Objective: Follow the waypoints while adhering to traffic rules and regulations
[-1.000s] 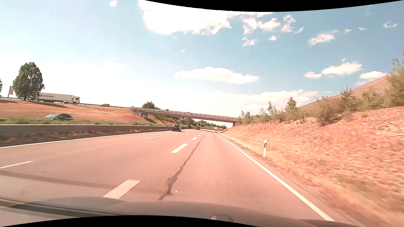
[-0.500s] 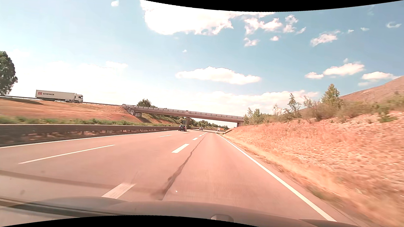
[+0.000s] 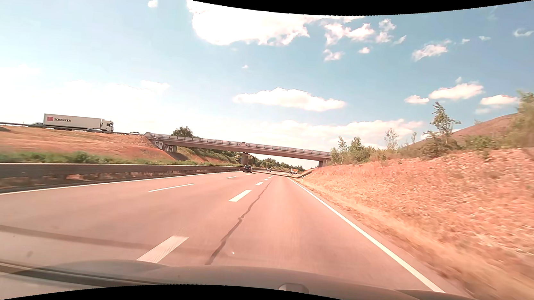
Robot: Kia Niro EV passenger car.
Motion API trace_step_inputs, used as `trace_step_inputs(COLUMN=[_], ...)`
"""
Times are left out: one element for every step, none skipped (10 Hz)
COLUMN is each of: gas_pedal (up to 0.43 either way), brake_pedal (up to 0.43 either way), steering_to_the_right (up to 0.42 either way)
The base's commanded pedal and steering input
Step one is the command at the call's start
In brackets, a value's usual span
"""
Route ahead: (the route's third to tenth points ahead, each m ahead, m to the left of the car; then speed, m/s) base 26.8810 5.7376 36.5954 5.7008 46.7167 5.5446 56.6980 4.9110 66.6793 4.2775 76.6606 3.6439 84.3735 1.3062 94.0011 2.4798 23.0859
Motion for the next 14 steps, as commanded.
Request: trace_step_inputs(gas_pedal=[0.0,0.0,0.0,0.0,0.0,0.0,0.0,0.0,0.0,0.0,0.0,0.0,0.0,0.0], brake_pedal=[0.171,0.189,0.195,0.189,0.195,0.195,0.195,0.195,0.195,0.195,0.195,0.195,0.195,0.195], steering_to_the_right=[0.0,0.0,0.0,0.0,0.001,0.002,0.002,0.003,0.003,0.002,0.002,0.002,0.002,0.002])
